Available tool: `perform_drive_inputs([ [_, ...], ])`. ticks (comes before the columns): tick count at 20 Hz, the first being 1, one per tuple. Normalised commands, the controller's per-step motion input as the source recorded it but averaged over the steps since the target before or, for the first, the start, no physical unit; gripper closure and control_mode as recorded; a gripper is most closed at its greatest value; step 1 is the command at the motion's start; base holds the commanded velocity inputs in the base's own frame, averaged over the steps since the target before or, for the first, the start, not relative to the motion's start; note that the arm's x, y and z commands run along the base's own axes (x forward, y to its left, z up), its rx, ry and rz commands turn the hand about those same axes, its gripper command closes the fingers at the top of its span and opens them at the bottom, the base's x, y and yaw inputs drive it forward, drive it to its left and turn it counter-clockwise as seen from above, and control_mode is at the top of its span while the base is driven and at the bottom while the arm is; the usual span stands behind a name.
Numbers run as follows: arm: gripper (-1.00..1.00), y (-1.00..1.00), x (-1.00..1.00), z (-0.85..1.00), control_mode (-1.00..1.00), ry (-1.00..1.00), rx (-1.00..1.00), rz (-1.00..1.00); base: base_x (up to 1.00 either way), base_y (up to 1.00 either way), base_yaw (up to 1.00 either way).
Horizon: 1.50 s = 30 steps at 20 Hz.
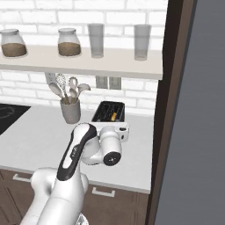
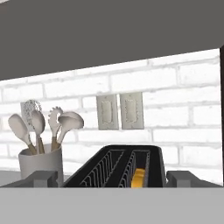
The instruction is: Start the toaster. Once the lever pops up, take the bread to the plate on the dining counter.
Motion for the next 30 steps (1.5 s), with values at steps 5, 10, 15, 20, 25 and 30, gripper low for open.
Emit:
perform_drive_inputs([
  [5,-1.00,0.09,0.15,0.00,-1.00,0.00,0.00,0.00,0.00,0.00,0.00],
  [10,-1.00,0.22,-0.03,-0.07,-1.00,-0.02,0.00,-0.01,0.00,0.00,0.00],
  [15,-1.00,0.05,0.00,-0.02,-1.00,-0.04,0.00,-0.05,0.00,0.00,0.00],
  [20,-1.00,0.00,0.04,-0.01,-1.00,0.00,0.00,0.00,0.00,0.00,0.00],
  [25,-1.00,0.00,0.00,0.00,-1.00,0.00,0.00,0.00,0.00,0.00,0.00],
  [30,-1.00,0.00,0.00,0.00,-1.00,0.00,0.00,0.00,0.00,0.00,0.00],
])
